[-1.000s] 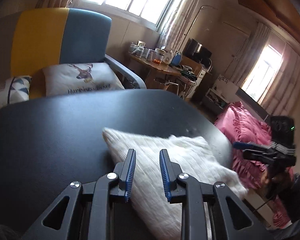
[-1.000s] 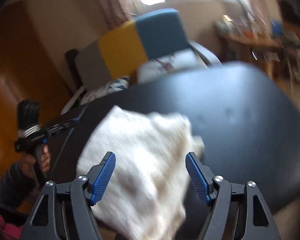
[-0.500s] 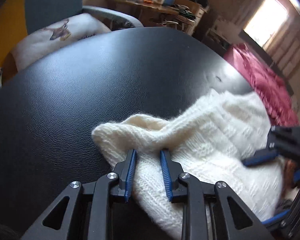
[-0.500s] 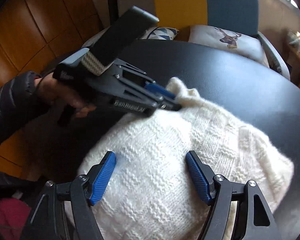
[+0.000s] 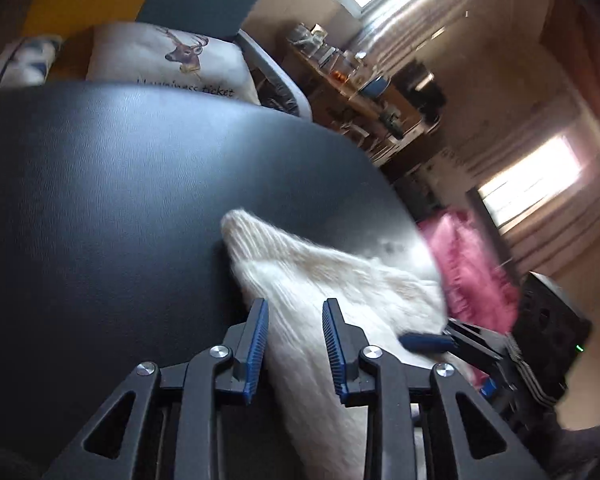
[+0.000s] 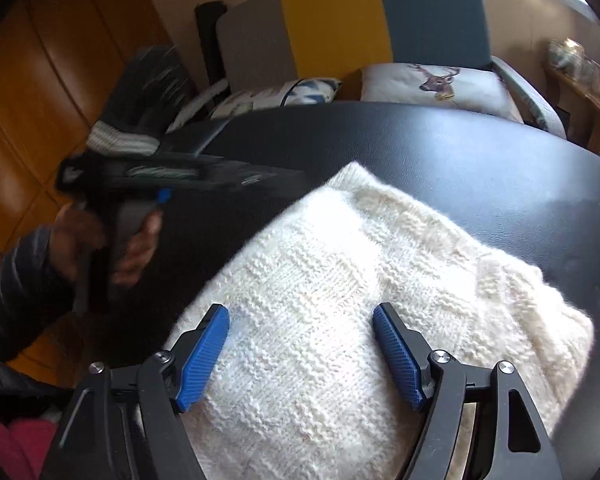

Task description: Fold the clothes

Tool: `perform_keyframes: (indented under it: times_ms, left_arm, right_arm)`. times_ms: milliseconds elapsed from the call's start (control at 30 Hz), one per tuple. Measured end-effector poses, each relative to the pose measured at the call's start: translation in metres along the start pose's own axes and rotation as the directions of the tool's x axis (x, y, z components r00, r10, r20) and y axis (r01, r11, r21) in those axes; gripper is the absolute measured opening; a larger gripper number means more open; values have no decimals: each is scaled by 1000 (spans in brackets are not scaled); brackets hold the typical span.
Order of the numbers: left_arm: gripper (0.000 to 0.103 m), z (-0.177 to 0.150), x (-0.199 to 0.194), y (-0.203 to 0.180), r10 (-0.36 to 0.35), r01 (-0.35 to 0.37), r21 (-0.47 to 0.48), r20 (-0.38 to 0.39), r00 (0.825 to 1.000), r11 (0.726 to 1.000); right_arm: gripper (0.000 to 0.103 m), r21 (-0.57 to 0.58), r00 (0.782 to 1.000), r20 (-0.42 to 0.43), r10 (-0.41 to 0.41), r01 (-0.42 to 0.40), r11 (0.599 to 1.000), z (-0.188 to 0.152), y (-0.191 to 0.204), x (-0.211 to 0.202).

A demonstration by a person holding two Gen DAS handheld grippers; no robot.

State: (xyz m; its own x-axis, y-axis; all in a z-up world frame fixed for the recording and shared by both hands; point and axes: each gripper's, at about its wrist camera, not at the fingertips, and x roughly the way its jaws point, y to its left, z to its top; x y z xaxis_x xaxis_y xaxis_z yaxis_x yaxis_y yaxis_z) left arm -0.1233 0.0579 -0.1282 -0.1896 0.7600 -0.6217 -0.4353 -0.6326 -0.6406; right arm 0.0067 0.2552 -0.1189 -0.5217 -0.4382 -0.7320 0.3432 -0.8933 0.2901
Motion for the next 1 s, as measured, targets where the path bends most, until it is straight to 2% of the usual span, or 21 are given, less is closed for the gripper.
perform_keyframes:
  times_ms: [33, 100, 167, 333, 400, 500, 633, 700, 733, 767, 900, 1000]
  left_arm:
    - [30, -4, -3, 1, -14, 14, -18, -1, 1000, 1000]
    - [31, -16, -4, 1, -16, 15, -33, -7, 1000, 999]
    - [32, -29, -2, -2, -4, 4, -40, -15, 1000, 999]
    - [34, -50, 5, -10, -4, 3, -52, -22, 1000, 999]
    - [38, -54, 9, -12, -15, 13, -65, -29, 999, 998]
    - [40, -54, 14, -16, -18, 16, -68, -25, 1000, 998]
    - [44, -54, 13, -12, -58, 55, -100, -26, 998, 993]
    - [46, -53, 12, -7, -85, 81, -127, -27, 996, 989]
    - [47, -53, 12, -4, -100, 94, -141, -30, 995, 986]
    - [48, -52, 15, -2, -115, 108, -155, -39, 993, 982]
    - [52, -49, 31, 4, -169, 152, -183, -84, 982, 971]
    - [60, -45, 47, 7, -201, 177, -196, -113, 973, 965]
  right_arm:
    - [76, 13, 1000, 28, 10, -11, 1000, 0, 0, -10]
    - [76, 24, 1000, 28, -9, 8, 1000, -3, -1, -24]
    - [76, 34, 999, 7, -39, 39, 999, -12, -5, -34]
    - [76, 75, 994, -94, -56, 63, 995, -45, -16, -37]
    - [74, 70, 992, -101, -81, 88, 994, -57, -25, -29]
    - [74, 59, 994, -55, -98, 101, 993, -63, -25, -28]
    - [75, 151, 999, 21, -43, 40, 988, -59, -31, -46]
    - [84, 225, 997, 75, -20, 2, 974, -57, -39, -61]
    - [98, 269, 995, 94, -17, -9, 963, -59, -45, -67]
    - [103, 311, 995, 103, -18, -15, 950, -61, -51, -72]
    - [103, 455, 996, 87, -21, -21, 890, -73, -78, -76]
    - [103, 527, 999, 40, 15, -34, 849, -83, -94, -60]
